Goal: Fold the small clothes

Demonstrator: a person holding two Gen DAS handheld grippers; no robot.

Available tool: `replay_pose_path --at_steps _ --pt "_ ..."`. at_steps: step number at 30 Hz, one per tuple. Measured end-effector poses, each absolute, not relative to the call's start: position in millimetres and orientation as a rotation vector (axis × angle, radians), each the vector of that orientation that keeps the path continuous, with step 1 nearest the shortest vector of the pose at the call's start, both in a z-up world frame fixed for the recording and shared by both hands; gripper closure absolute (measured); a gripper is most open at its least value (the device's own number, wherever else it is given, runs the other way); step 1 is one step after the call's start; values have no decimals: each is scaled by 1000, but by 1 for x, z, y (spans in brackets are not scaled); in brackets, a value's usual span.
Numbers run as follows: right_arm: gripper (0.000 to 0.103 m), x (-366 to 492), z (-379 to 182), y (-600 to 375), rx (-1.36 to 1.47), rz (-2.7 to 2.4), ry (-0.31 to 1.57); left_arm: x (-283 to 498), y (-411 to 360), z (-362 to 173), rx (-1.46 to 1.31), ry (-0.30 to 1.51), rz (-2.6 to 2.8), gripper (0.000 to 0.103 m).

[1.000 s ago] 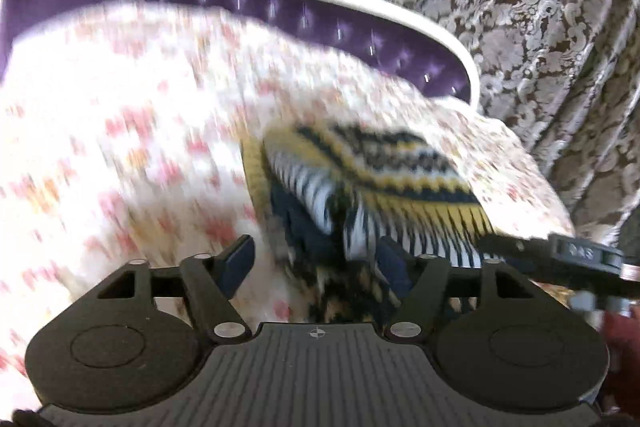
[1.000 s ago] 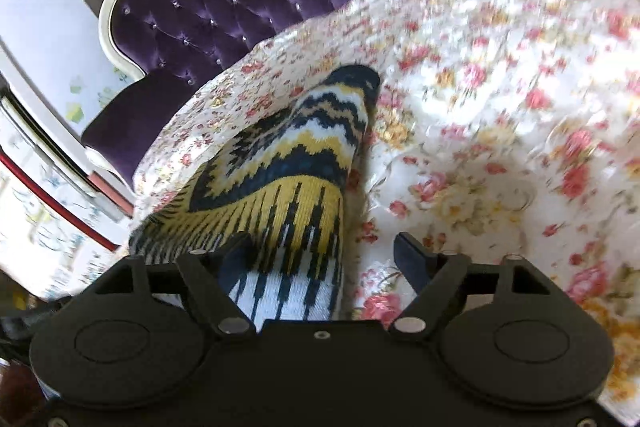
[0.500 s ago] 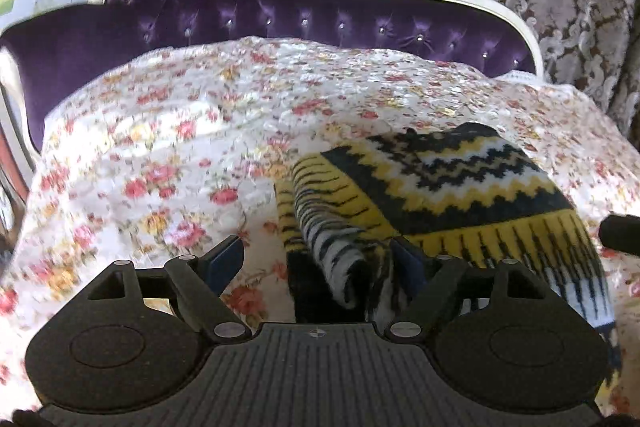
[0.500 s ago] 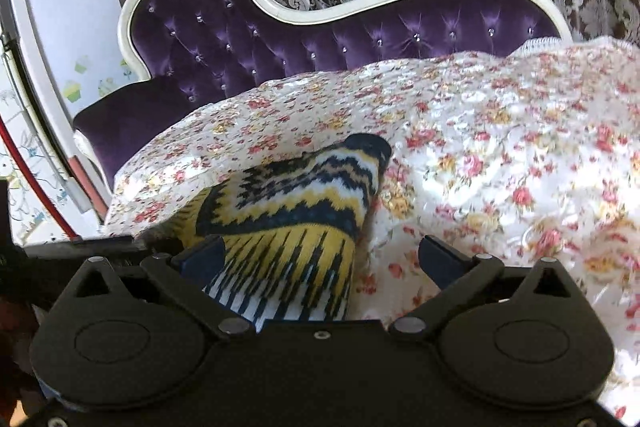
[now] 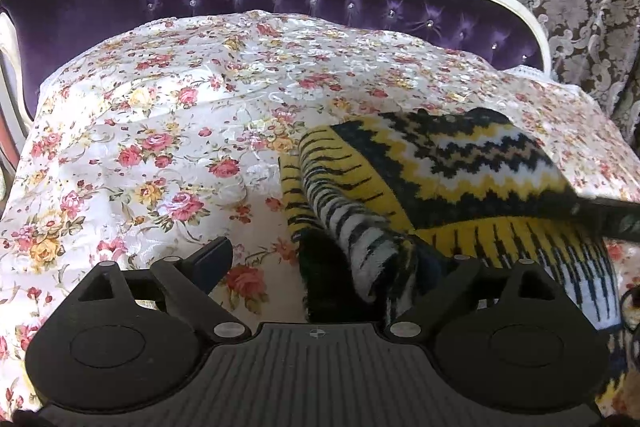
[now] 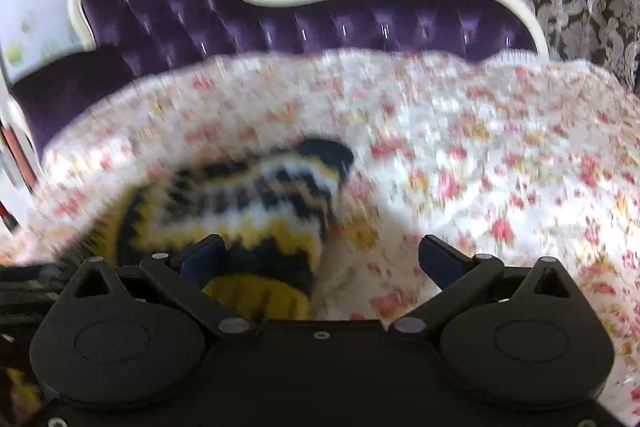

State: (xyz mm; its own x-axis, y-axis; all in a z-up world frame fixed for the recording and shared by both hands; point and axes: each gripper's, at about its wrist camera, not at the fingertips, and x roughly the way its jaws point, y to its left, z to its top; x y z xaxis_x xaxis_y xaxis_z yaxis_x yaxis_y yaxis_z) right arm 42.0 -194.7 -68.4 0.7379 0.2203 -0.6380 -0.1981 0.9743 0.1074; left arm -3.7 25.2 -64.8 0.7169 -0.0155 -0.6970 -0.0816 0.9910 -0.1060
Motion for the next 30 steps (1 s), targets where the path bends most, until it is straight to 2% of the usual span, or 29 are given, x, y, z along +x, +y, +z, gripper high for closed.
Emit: replay_pose_path --at_steps 7,17,24,30 --pt "1 43 -84 -199 76 233 746 0 25 -68 -127 785 35 7" --pt "1 40 -85 -191 17 212 712 1 17 -67 -61 774 59 3" --pt "1 24 -65 -194 -3 254 653 -16 5 -48 28 702 95 5" --pt "1 -13 -36 -195 2 306 569 -36 -5 -27 61 717 147 5"
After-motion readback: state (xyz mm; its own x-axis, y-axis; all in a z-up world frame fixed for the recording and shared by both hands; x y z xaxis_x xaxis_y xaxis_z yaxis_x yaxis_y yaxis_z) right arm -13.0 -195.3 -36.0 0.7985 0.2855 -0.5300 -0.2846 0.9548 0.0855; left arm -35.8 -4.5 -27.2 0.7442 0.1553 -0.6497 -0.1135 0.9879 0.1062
